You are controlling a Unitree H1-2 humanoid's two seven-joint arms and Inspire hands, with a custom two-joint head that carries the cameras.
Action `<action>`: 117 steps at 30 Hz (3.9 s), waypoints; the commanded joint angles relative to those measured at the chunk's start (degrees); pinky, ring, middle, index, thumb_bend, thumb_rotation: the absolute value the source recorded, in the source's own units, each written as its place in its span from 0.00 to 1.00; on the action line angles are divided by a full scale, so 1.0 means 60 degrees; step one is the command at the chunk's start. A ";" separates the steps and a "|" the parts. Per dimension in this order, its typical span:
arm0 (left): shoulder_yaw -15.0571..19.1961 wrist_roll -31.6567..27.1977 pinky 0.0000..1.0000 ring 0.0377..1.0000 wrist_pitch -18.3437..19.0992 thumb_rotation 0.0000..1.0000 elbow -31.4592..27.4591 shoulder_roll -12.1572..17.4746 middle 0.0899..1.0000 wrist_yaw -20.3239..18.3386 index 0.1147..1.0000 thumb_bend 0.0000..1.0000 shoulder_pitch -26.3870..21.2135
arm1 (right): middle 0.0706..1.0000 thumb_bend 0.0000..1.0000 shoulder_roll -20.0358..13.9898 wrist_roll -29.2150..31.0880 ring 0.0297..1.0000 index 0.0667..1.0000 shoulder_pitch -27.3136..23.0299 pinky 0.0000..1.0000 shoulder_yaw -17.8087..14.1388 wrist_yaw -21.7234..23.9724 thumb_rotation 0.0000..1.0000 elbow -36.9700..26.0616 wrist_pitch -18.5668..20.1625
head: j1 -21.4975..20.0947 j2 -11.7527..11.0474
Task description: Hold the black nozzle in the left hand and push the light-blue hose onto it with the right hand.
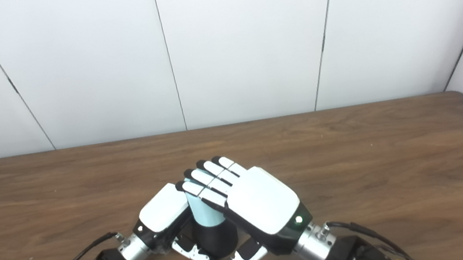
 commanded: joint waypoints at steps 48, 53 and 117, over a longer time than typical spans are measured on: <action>-0.1276 -0.0476 0.16 0.19 -0.0213 0.00 0.1094 -0.0981 0.42 0.0030 0.42 0.52 0.2272 | 0.93 0.90 -0.0475 -0.0339 0.94 0.89 0.0517 0.96 0.0333 0.1011 0.81 0.0666 -0.0055 | -0.0020 -0.0002; -0.1256 -0.0484 0.17 0.20 -0.0213 0.00 0.1091 -0.0989 0.42 0.0026 0.42 0.52 0.2285 | 0.92 0.90 -0.0481 -0.0333 0.94 0.88 0.0522 0.96 0.0327 0.1003 0.80 0.0661 -0.0057 | -0.0020 -0.0002; -0.1245 -0.0457 0.21 0.25 -0.0213 0.00 0.1217 -0.1028 0.38 0.0023 0.44 0.52 0.2278 | 0.91 0.89 -0.0383 0.0196 0.93 0.86 0.0591 0.93 0.0234 0.0821 0.77 0.0777 0.0134 | -0.0009 -0.0011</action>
